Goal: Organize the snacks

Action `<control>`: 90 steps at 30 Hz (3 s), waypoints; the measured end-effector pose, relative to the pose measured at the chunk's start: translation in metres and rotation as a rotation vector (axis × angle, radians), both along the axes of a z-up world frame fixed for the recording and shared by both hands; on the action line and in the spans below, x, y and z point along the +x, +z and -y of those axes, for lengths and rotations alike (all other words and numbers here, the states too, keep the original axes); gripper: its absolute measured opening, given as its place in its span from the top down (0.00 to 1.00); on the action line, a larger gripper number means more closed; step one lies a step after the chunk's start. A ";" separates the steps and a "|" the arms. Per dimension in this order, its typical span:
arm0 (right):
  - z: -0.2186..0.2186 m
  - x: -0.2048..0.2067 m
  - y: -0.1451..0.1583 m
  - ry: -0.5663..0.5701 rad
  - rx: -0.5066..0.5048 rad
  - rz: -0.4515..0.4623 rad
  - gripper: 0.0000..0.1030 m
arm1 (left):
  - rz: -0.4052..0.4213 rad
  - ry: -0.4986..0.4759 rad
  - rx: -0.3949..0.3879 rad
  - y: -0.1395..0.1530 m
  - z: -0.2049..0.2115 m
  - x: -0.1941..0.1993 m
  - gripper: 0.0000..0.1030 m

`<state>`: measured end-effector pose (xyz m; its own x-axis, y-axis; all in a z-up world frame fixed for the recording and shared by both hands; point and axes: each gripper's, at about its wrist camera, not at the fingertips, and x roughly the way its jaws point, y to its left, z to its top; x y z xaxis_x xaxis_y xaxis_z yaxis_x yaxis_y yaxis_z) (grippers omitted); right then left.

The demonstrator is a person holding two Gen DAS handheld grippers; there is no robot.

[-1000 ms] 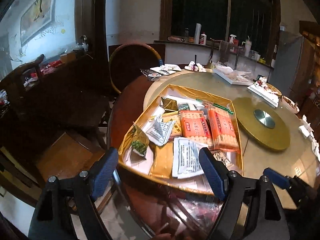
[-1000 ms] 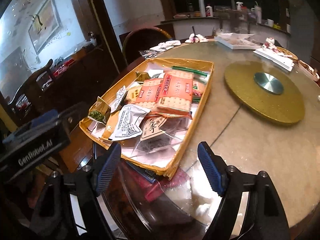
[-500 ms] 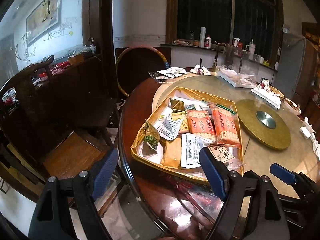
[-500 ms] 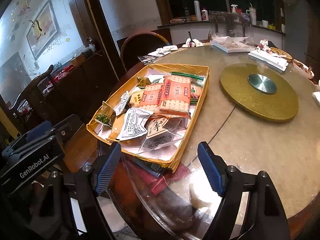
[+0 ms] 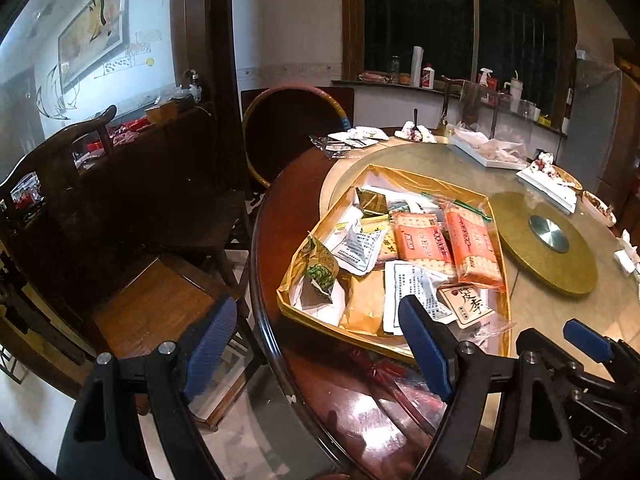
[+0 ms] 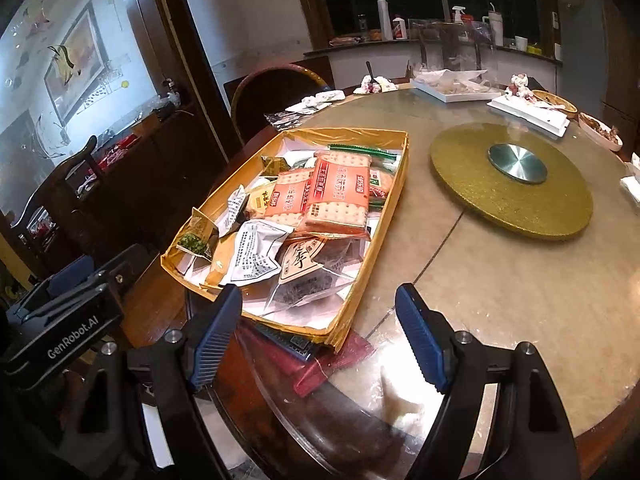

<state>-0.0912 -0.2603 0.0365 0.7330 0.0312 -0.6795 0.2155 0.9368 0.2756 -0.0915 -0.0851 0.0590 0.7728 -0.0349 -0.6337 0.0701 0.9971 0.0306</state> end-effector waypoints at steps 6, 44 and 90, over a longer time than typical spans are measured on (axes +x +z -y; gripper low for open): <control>-0.001 0.007 -0.003 0.000 -0.010 -0.004 0.23 | -0.016 0.006 0.007 -0.005 -0.003 0.007 0.19; 0.001 0.030 0.000 0.038 -0.020 0.046 0.23 | -0.080 -0.051 0.034 -0.015 -0.001 0.039 0.19; 0.011 0.037 -0.003 0.035 0.011 0.066 0.22 | -0.084 -0.043 0.085 -0.021 0.013 0.049 0.19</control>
